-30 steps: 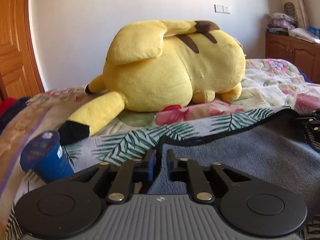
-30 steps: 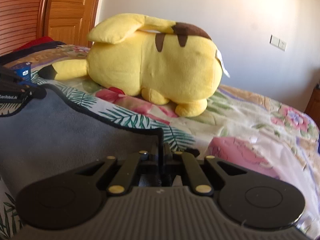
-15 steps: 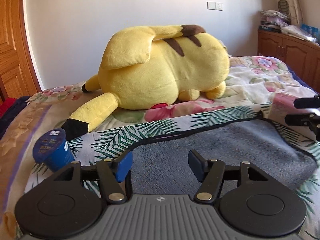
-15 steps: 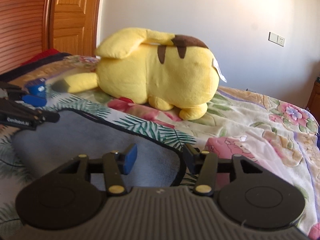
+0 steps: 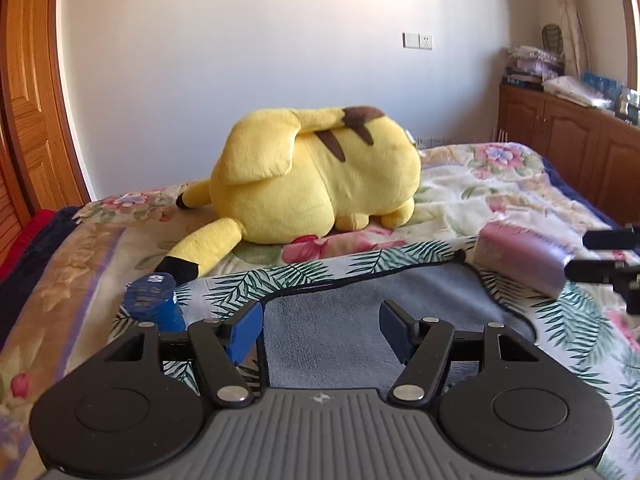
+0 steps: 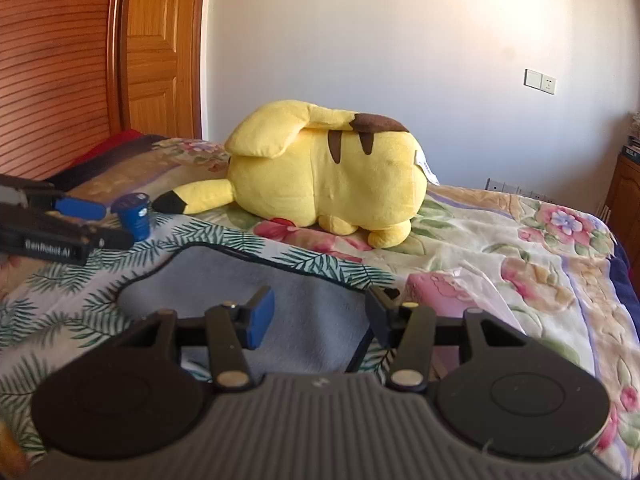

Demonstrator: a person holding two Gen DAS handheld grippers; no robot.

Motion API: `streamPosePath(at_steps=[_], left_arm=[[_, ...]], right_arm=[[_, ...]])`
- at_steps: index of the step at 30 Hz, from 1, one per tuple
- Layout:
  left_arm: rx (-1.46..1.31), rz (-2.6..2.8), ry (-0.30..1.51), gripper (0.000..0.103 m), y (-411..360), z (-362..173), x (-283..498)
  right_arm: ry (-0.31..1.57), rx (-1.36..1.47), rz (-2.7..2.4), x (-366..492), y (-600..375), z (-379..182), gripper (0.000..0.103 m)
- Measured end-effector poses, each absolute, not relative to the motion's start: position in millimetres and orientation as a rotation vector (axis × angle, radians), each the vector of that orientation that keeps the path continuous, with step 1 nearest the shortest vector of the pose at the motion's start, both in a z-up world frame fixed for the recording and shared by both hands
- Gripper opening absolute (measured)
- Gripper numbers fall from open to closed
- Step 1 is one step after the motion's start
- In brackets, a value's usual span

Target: Fold towel

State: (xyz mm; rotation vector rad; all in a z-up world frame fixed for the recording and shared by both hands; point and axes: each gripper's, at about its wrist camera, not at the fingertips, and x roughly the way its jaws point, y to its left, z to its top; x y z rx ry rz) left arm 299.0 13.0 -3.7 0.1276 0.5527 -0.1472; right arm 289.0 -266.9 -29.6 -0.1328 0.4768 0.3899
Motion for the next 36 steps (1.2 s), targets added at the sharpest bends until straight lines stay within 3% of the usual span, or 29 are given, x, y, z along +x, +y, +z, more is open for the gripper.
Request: streamPosePath(at_steps=[25,30,36], left_arm=[[0.150,-0.173,0.556,0.050,17.6,68.5,159.5],[0.144,-0.183,0.535,0.054,14.3,82.9,138.3],[0.143,-0.183,0.501,0.067,8.1,97.8,115.6]], right_arm=[[0.444,-0.062,0.349,191.9,-294.1,33.7,0.051],[0.432,-0.069,0.340,175.0,-298.1,43.8,0.051],[0.415,-0.058,0.323,154.9,-300.8,50.8,0.052]])
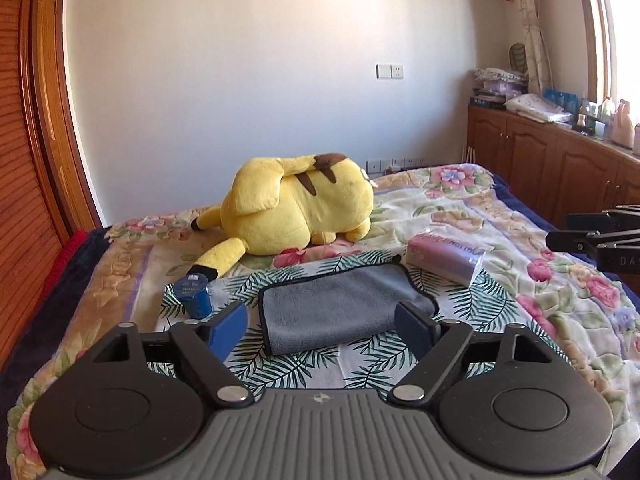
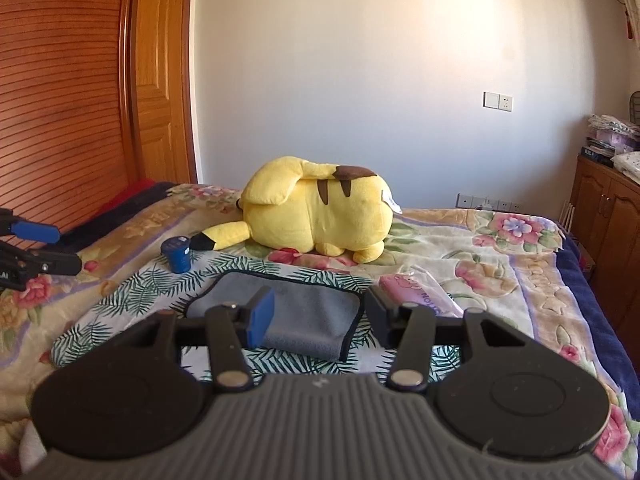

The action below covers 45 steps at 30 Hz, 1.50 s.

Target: Fold towel

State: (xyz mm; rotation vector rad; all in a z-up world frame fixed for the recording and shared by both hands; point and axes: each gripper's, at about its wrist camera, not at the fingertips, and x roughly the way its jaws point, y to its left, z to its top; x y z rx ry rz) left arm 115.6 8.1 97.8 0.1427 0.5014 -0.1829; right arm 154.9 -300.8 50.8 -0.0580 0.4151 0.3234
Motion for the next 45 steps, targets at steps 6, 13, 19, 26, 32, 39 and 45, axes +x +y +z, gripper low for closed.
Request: streamPosePath(at_steps=[6,13,19,26,32,39,45], left_arm=[[0.110,-0.181,0.475,0.083,7.4,106.2,93.8],[0.072,-0.172,0.452,0.087,7.3,104.2,71.9],[0.088,-0.177,0.444,0.087,0.1,90.3,55.8],[0.122,-0.176,0.455,0.087,-13.3,66.5,40.0],[0.102,-0.136,0.470,0.087,-17.2,47.8,30.6],[0.083,-0.114,0.512,0.087,-16.8,21.3,21.7],[0.080,-0.109,0.537,0.087,-15.1,-0.9,18.9]], right_arm=[[0.402,-0.050,0.298,135.3,-302.3,48.9,0.071],[0.385,-0.047,0.272,117.4,-298.7,41.9,0.102],[0.403,-0.038,0.272,106.8,-293.7,33.3,0.103],[0.417,-0.032,0.286,90.9,-286.3,21.0,0.103],[0.432,-0.014,0.295,80.3,-281.2,13.1,0.103],[0.460,-0.020,0.310,67.9,-270.3,-3.4,0.103],[0.478,-0.027,0.314,63.1,-264.1,-17.7,0.103]])
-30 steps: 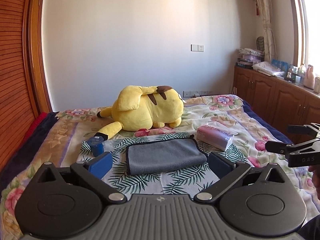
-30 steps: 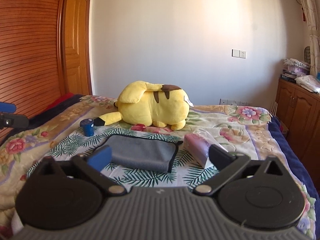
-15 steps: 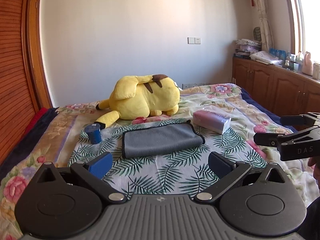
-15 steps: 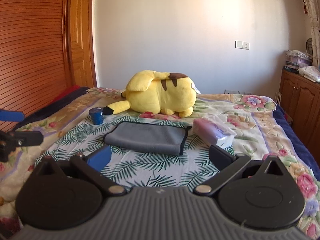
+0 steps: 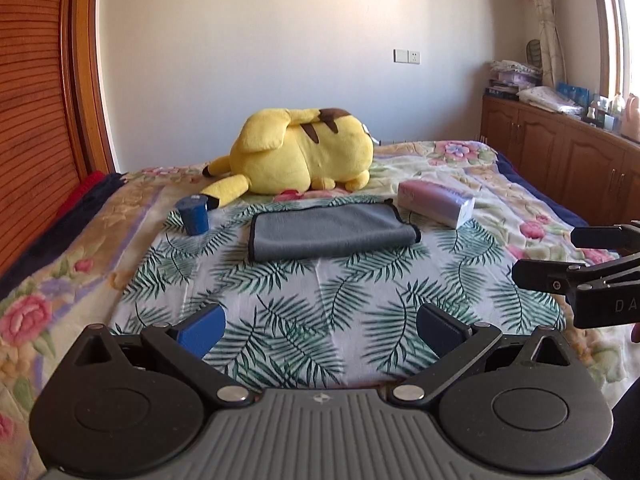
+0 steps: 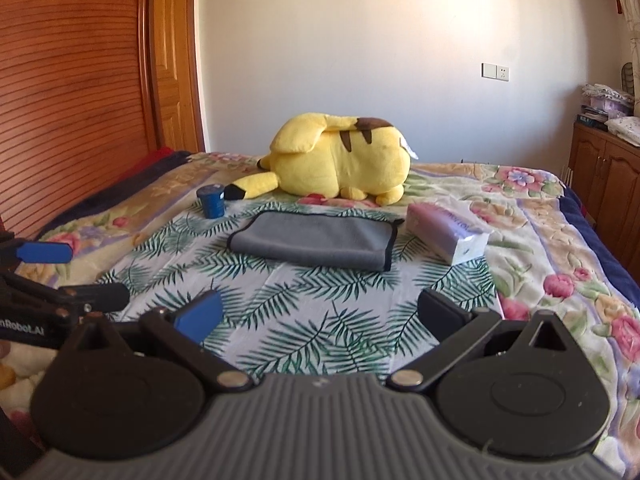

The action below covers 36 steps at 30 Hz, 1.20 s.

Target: Fold towel

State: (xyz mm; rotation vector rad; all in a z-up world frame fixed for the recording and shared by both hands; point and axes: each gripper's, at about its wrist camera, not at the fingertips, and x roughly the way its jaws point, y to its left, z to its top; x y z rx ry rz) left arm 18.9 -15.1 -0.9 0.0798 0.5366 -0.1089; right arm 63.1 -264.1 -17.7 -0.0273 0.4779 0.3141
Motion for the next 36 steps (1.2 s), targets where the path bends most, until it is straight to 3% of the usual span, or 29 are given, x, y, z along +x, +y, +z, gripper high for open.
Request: streamPosePath(at_steps=[14,36], left_arm=[[0.044,-0.089,0.597,0.087,-10.7,-43.4,24.2],[0.100,-0.041,0.438,0.087,-7.0,-25.0,7.3]], right_arm=[[0.523,-0.055,0.312,63.2,-255.5,-44.9,0.103],[0.408,-0.039,0.271,52.1,-262.9,-41.5,0.103]])
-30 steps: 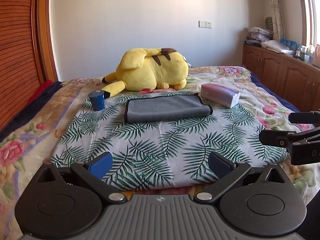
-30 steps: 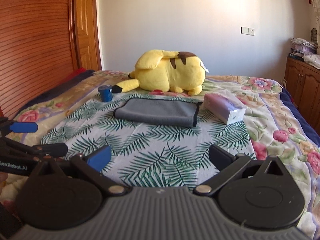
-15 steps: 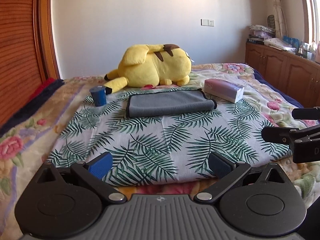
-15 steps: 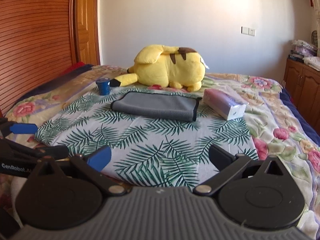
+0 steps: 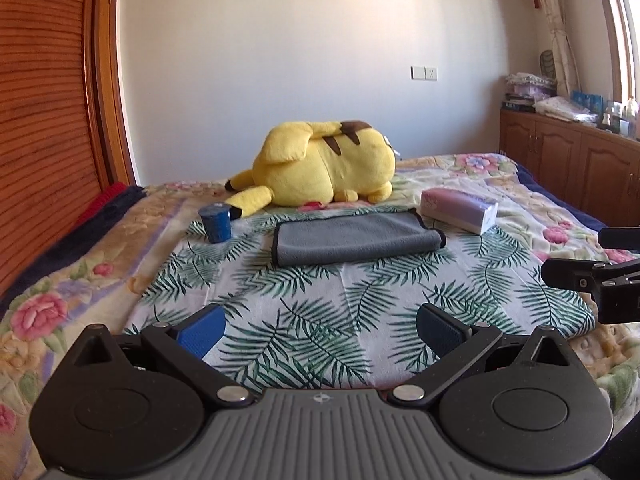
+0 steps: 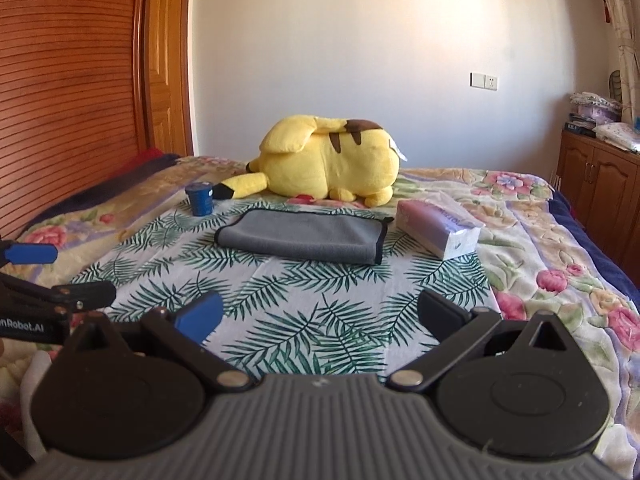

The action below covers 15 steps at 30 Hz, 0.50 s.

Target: Fold towel

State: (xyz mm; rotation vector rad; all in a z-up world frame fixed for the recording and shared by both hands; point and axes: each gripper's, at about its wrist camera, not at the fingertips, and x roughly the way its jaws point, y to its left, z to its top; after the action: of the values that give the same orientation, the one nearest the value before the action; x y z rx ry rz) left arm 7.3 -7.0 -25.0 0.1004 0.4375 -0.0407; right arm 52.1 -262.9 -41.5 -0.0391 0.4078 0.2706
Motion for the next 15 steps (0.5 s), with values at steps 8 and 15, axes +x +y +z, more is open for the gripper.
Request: streamPosePath(at_steps=[8,15], left_arm=[[0.085,-0.034,0.394,0.087,-4.5,-18.3,2.9],[0.057,-0.025,0.375,0.087,-0.4,-13.3,0.2]], right_arm=[[0.373,-0.030,0.251,49.4,-266.6,-39.1,0.103],[0.354,-0.024,0.234,48.0,-269.2,-38.3,0.103]])
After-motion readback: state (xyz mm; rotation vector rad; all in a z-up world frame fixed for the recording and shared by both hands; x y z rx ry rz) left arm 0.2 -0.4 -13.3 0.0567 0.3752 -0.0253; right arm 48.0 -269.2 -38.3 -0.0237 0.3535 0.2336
